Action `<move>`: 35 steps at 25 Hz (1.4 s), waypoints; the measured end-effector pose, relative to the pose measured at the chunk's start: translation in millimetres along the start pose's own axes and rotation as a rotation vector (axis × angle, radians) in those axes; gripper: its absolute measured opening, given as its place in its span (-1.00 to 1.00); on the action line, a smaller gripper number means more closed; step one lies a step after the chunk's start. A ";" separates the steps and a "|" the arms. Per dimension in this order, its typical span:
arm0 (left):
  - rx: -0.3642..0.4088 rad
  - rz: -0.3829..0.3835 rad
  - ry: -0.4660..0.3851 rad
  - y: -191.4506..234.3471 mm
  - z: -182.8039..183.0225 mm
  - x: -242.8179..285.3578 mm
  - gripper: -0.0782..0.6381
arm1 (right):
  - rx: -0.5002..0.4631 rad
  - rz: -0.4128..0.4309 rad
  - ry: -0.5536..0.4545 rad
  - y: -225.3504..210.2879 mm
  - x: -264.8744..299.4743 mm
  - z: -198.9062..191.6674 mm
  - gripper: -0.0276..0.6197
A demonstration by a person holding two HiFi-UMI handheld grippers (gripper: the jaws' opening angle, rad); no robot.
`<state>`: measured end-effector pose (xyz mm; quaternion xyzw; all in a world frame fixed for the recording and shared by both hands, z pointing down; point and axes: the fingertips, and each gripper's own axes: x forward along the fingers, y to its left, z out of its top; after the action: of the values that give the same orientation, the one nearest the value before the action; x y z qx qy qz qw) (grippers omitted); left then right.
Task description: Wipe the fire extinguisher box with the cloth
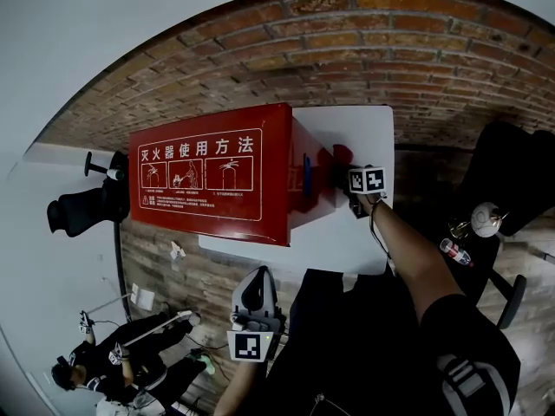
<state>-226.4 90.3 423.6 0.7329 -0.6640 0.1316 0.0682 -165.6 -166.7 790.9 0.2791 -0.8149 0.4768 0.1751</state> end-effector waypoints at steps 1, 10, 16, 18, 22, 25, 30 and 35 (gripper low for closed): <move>0.000 0.002 0.004 0.1 -0.5 -0.4 -0.65 | -0.002 -0.008 -0.004 -1.3 1.1 1.0 -0.70; -0.001 -0.001 0.006 -5.0 -2.0 -1.0 -0.65 | -0.016 -0.073 0.048 -17.4 12.6 -6.5 -0.70; -0.005 -0.005 -0.005 -9.9 0.6 -1.5 -0.65 | -0.066 -0.121 0.014 -18.9 -5.2 3.4 -0.70; 0.001 -0.018 -0.020 -12.8 4.4 -0.1 -0.65 | -0.093 -0.129 -0.028 -16.3 -18.0 13.6 -0.70; -0.008 -0.025 -0.027 -17.2 6.3 3.2 -0.65 | -0.168 -0.141 -0.133 -3.2 -58.7 38.5 -0.70; -0.005 -0.052 -0.051 -22.9 11.0 7.7 -0.65 | -0.241 -0.133 -0.232 18.2 -99.8 60.0 -0.70; 0.005 -0.131 -0.101 -28.1 24.1 17.6 -0.65 | -0.366 -0.125 -0.371 74.8 -171.9 82.5 -0.70; 0.018 -0.230 -0.162 -30.2 45.0 25.6 -0.65 | -0.495 -0.147 -0.494 140.2 -242.1 88.5 -0.70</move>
<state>-189.8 56.8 390.1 0.8130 -0.5777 0.0695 0.0222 -65.0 -119.8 519.4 0.3932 -0.9011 0.1691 0.0688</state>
